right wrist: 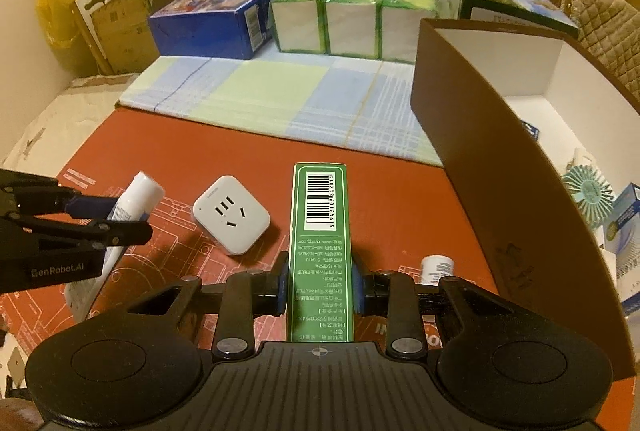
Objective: Organize rigid objects
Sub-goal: 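Lift and carry the toothpaste tube and green box over the brown box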
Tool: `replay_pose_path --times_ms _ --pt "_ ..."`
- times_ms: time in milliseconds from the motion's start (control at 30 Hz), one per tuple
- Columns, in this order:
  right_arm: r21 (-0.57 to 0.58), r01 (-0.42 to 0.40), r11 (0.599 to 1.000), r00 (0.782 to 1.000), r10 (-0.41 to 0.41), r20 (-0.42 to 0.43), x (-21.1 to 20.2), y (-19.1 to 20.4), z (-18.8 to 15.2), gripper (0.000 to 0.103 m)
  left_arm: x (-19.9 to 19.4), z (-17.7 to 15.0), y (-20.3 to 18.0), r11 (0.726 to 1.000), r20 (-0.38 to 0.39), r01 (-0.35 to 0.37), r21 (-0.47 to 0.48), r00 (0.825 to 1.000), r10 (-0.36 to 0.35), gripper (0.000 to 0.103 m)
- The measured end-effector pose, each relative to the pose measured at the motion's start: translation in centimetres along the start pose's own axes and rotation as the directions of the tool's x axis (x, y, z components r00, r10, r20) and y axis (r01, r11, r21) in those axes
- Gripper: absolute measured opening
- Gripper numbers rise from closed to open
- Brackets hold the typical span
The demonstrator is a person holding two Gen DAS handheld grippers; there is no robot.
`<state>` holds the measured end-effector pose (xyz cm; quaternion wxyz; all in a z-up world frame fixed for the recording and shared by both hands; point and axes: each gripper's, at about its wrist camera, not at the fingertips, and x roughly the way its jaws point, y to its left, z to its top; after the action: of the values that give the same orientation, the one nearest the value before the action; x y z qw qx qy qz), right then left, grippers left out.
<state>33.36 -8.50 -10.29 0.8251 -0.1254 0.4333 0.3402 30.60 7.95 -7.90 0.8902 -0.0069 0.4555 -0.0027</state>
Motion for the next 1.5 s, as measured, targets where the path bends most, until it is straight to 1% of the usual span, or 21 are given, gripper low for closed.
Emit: replay_pose_path --times_ms 167,433,633,833,1033,1233,1367,1500 --pt "0.003 -0.006 1.0 1.0 0.006 0.025 -1.8 -0.5 -0.3 0.026 -1.5 1.2 -1.8 0.999 0.041 0.036 0.01 0.998 -0.037 0.029" --pt "0.016 -0.008 1.0 0.996 0.006 0.085 -5.0 -2.1 0.0 0.026 -3.0 3.6 -5.7 0.995 0.085 0.075 0.068 0.993 -0.081 0.029" --pt "0.027 0.01 1.0 0.991 -0.013 0.13 -7.5 -4.3 0.8 0.026 -3.2 6.3 -9.0 0.988 0.112 0.104 0.118 0.987 -0.117 0.029" --pt "0.044 0.03 0.999 0.984 -0.037 0.174 -9.7 -7.2 2.1 0.026 -2.9 9.6 -12.9 0.977 0.146 0.134 0.167 0.976 -0.159 0.029" --pt "0.078 0.053 0.996 0.977 -0.068 0.202 -10.6 -11.4 3.6 0.026 -1.6 13.2 -17.0 0.966 0.168 0.16 0.204 0.966 -0.195 0.029" --pt "0.105 0.072 0.992 0.972 -0.094 0.217 -10.6 -15.7 5.6 0.026 0.7 16.8 -20.0 0.959 0.17 0.169 0.226 0.963 -0.209 0.029" --pt "0.122 0.094 0.988 0.968 -0.12 0.222 -9.8 -18.3 7.2 0.026 2.9 19.5 -21.3 0.959 0.164 0.162 0.231 0.966 -0.202 0.029" --pt "0.139 0.103 0.985 0.968 -0.131 0.213 -8.1 -20.8 8.9 0.026 5.8 22.1 -22.1 0.959 0.139 0.153 0.24 0.972 -0.19 0.029"
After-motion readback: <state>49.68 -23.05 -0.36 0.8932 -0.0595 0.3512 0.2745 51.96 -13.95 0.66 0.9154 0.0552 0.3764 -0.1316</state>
